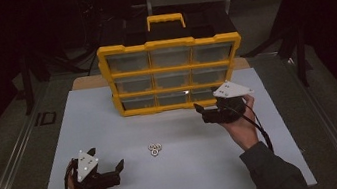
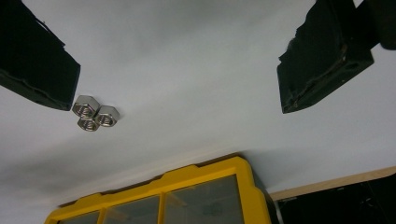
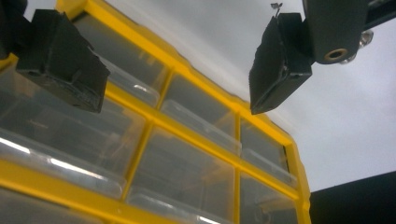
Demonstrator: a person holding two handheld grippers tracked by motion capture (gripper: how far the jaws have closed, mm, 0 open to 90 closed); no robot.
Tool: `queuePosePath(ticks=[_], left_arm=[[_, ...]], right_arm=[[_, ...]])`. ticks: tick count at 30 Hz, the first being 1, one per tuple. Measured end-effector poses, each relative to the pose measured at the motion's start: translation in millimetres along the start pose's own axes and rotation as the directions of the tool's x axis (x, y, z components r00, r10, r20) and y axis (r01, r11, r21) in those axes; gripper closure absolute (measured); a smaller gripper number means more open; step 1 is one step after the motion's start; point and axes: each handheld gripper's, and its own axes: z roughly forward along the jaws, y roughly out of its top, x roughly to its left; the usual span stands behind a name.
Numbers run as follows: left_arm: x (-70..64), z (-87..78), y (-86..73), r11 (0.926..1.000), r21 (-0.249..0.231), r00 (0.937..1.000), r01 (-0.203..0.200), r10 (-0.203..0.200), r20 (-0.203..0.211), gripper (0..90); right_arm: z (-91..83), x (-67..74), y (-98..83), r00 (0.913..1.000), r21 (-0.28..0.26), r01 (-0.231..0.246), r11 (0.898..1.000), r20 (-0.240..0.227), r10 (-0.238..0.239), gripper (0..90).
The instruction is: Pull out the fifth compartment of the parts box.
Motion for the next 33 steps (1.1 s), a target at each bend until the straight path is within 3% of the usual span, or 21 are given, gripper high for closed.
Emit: queuePosePath(ticks=[15,20,27,33], left_arm=[[0.0,1.4,-0.3,1.0,0.009,1.0,-0.001,0.001,0.006,0.0],[-0.2,1.4,-0.3,1.0,0.009,1.0,-0.002,0.002,0.007,0.0],[-0.3,1.7,-0.3,0.9999,0.013,0.9999,-0.002,0.002,0.012,0.0],[-0.2,1.6,-0.3,0.9999,0.012,0.9999,-0.002,0.002,0.012,0.0]], right_arm=[[22.6,9.0,25.7,0.9975,-0.014,0.069,0.998,0.016,-0.069,22.8],[33.1,13.4,32.6,0.9927,-0.007,0.115,0.993,0.037,-0.115,23.8],[42.8,14.9,37.1,0.9906,-0.006,0.128,0.992,0.049,-0.128,26.7],[52.2,17.2,42.2,0.9837,0.014,0.166,0.986,0.068,-0.166,27.7]])
